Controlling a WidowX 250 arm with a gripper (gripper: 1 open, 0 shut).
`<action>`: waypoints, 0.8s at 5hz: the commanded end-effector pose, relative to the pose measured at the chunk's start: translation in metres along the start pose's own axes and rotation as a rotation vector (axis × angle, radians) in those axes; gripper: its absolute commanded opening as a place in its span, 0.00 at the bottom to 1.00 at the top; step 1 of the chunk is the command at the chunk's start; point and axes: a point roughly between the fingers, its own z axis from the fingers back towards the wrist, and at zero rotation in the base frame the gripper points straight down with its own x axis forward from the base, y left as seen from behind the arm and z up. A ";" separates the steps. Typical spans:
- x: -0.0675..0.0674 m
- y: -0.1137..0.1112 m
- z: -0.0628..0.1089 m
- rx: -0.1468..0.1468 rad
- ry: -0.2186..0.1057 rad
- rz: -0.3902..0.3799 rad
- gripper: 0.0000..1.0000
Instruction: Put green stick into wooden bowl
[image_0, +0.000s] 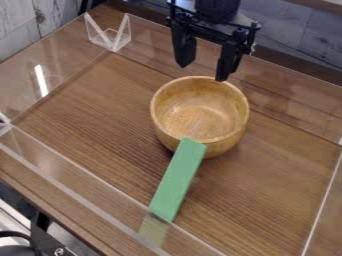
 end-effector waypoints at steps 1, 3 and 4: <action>-0.027 0.000 -0.008 0.002 0.008 -0.018 1.00; -0.092 0.002 -0.021 0.005 0.000 -0.066 1.00; -0.107 -0.001 -0.026 0.005 -0.011 -0.078 1.00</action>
